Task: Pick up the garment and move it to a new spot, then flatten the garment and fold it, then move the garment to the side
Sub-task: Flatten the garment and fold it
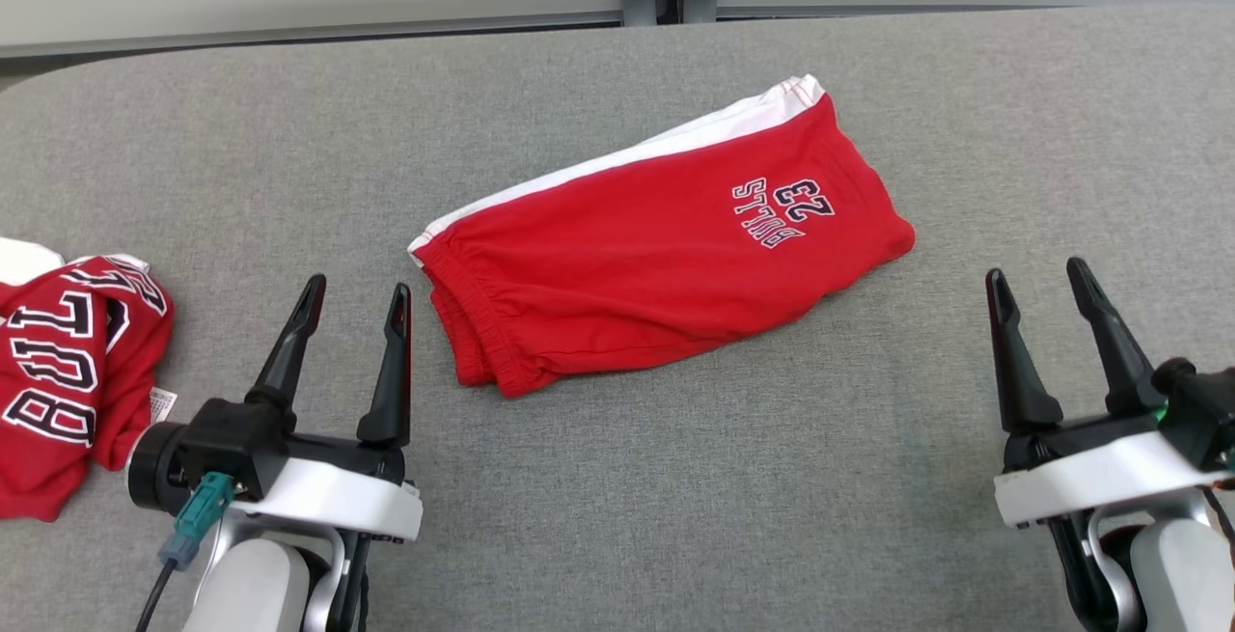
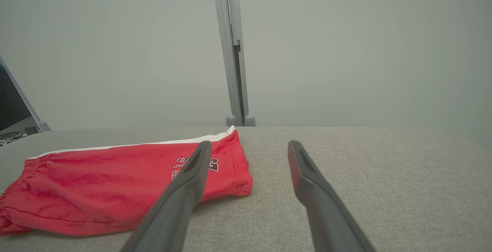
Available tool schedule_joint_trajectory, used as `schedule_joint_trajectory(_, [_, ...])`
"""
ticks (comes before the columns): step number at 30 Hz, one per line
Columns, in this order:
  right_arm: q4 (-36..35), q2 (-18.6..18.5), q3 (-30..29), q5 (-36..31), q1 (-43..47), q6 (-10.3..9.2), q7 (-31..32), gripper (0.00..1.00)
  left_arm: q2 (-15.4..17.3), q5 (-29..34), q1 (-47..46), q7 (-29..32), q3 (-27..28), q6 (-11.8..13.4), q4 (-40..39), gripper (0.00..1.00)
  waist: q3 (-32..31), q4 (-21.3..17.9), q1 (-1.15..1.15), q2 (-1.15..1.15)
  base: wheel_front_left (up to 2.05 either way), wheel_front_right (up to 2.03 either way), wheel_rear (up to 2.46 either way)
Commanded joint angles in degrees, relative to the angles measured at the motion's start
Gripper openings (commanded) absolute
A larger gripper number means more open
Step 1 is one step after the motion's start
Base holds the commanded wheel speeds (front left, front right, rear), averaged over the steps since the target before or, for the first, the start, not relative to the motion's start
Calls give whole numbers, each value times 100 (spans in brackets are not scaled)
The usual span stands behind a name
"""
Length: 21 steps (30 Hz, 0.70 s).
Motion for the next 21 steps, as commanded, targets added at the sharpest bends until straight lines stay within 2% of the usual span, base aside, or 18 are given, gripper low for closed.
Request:
schedule_joint_trajectory(1, [-117, 35, -32, -50, 115, -1, 58, 100, 24, 43, 65, -8, 18, 38, -5, 100, -40, -23, 0, 0, 0, 0, 0])
schedule_joint_trajectory(10, [-545, 110, -205, -134, 429, -1, 329, 100, -22, 26, 192, -9, 25, 45, 24, 100, -99, -6, 0, 0, 0, 0, 0])
schedule_joint_trajectory(21, [-639, 117, -262, -144, 457, -1, 425, 100, -18, 41, 111, -9, 33, 57, 47, 100, -93, 15, 0, 0, 0, 0, 0])
